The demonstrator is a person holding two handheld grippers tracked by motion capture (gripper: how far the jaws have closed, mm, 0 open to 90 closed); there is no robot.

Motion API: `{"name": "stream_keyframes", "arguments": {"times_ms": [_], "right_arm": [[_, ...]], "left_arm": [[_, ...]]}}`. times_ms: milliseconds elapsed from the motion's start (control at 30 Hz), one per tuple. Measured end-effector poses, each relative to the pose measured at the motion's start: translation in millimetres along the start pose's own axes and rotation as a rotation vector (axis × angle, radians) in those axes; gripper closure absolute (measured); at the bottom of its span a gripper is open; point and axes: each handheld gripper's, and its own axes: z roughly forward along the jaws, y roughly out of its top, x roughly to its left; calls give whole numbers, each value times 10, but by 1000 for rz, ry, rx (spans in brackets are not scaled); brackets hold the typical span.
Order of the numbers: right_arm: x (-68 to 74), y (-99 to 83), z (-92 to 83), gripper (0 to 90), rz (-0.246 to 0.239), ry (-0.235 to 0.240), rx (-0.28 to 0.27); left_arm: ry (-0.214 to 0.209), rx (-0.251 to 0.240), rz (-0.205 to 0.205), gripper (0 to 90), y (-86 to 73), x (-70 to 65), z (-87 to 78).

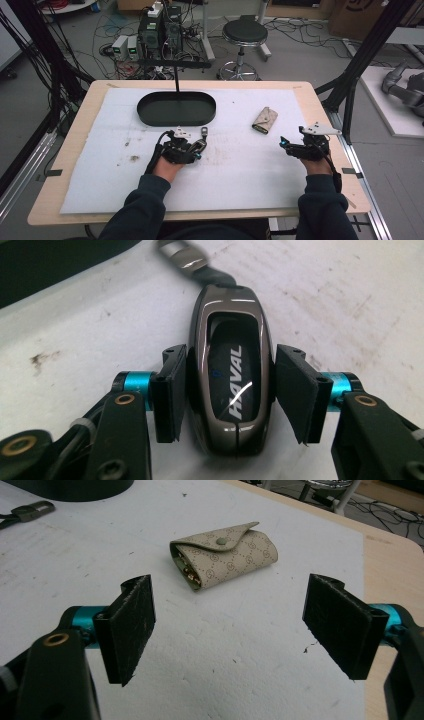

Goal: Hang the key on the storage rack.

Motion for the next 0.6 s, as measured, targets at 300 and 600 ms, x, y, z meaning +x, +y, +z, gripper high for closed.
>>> {"name": "stream_keyframes", "arguments": {"times_ms": [300, 600], "right_arm": [[-1, -5, -1, 215, 0, 0, 2], [30, 2, 18, 216, -9, 10, 8]], "left_arm": [[-7, -13, -7, 498, -73, 215, -192], [22, -91, 79, 319, 45, 77, -24]]}}
